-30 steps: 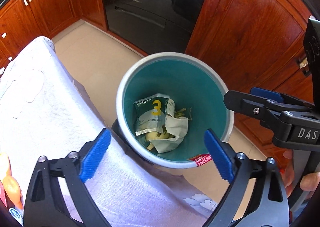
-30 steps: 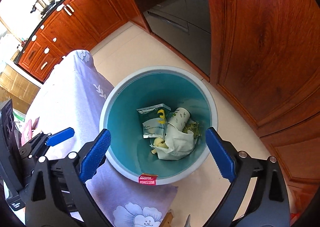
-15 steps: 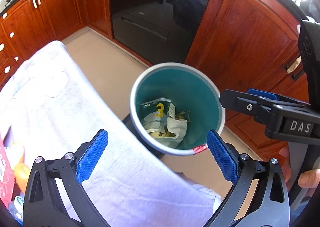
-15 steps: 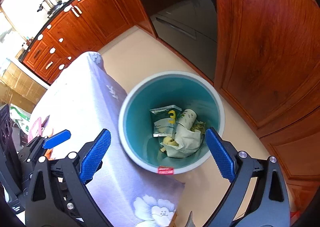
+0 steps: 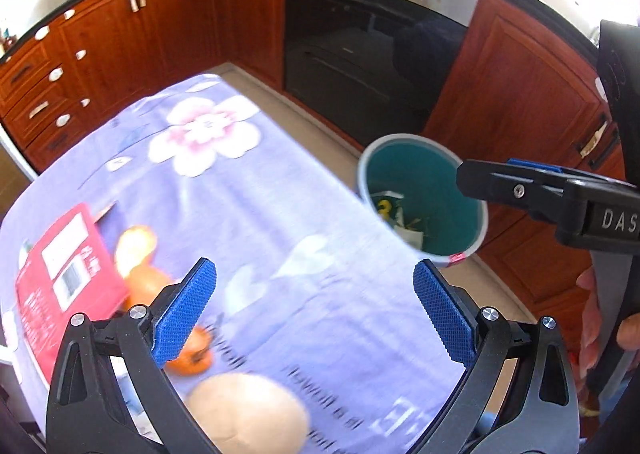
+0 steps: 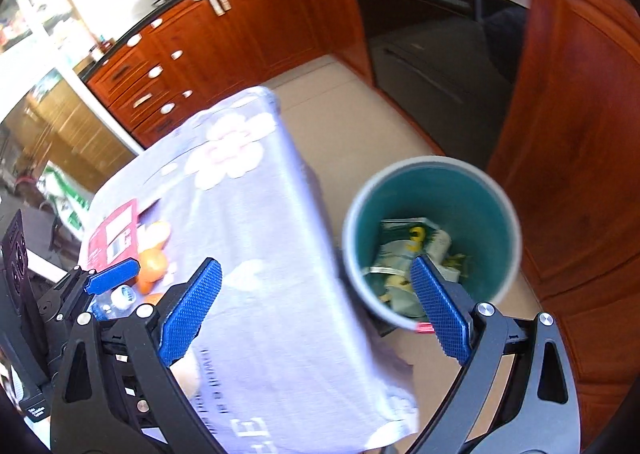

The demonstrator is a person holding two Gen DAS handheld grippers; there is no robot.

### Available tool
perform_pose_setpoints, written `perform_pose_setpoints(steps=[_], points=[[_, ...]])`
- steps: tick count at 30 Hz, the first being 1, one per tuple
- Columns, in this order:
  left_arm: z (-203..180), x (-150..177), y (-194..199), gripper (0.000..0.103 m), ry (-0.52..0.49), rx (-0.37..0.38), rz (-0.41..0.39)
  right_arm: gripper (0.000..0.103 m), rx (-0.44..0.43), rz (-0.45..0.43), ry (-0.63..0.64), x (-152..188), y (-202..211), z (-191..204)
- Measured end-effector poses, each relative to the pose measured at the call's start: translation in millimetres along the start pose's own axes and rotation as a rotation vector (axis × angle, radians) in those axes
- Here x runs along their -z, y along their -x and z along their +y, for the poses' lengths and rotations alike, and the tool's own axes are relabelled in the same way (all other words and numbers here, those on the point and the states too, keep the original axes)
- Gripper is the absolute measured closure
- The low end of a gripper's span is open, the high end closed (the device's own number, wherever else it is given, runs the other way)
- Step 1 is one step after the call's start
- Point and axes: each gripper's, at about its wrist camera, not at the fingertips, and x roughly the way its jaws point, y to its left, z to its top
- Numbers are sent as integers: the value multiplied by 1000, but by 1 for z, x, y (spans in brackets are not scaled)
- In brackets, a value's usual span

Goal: Collect trash
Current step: 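Move both tools back over the table toward the red bag, then grasp the red snack bag with the right tool while the left tool grasps the water bottle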

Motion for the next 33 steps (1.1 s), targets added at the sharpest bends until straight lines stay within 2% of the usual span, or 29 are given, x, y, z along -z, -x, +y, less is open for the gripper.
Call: perform_pose_setpoints(steps=[6,16,22,27,28,33], points=[[63,33,35,4,35,-81,-17,12,-45,31,96,5,-9,63],[185,85,71,4,194,-179,-37,12,-105,130,215,13,-53,162],[246,102,71,4,265,-172,-25,12,-157,193,318,11,-93,221],[273,107,53,4,280,-144,-1,12,-221,245,420,6,-133,261],[277,107,50,5,284,-142,1,12,-231,251,440,4,-141,267],[289,109,38,29,294,-101,11,12,-266,303,481,-9,-178,284]])
